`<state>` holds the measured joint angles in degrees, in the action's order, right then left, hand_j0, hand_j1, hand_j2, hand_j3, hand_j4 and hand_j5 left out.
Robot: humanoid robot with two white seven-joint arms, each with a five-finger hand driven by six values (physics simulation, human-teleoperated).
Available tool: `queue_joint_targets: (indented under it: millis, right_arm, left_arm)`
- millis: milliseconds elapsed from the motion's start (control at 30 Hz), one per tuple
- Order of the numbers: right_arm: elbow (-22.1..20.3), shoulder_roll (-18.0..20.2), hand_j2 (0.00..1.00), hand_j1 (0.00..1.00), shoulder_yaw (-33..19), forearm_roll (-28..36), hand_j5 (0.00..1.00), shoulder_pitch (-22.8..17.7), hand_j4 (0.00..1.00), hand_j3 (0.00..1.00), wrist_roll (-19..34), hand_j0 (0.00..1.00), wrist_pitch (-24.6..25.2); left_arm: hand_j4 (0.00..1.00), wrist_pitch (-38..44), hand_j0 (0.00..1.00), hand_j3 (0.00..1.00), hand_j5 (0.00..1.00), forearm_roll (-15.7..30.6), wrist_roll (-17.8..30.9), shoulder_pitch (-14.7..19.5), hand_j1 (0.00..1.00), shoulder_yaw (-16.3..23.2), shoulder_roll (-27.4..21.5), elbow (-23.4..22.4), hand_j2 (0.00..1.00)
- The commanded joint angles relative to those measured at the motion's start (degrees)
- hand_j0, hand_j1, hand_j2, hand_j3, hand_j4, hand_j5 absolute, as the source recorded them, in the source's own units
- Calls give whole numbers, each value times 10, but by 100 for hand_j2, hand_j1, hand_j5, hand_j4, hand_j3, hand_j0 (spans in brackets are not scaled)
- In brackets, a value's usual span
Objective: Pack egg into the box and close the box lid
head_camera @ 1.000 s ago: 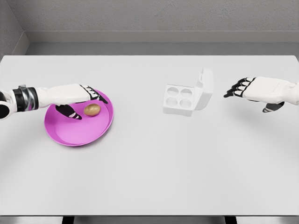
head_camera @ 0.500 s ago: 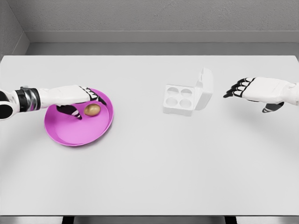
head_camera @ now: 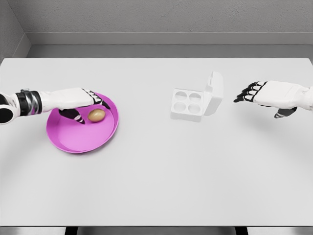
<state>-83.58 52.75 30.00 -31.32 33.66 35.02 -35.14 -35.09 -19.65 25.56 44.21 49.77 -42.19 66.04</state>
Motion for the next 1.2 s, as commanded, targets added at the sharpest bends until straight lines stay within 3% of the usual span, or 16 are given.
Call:
queue_joint_targets:
  millis: [0,233,300,1167]
  right_arm:
    - [0,-2,100,100,1,2,100,0,100,100,0,100,1]
    - [0,-2,100,100,1,1,100,0,100,100,0,100,1]
    - [-1,-2,100,100,0,1,100,1,100,100,0,100,1]
    - [-1,-2,100,100,1,2,100,5,100,100,0,100,1]
  left_arm:
    - [85,1,85,85,85,3,-1,0,85,-1,-2,0,85]
    - [84,1,84,84,84,2,0,4,84,0,-1,1,84]
    - [74,1,74,74,74,1,1,4,74,1,0,1,74]
    - [74,1,74,74,74,-1,2,1,74,14,6,3,74]
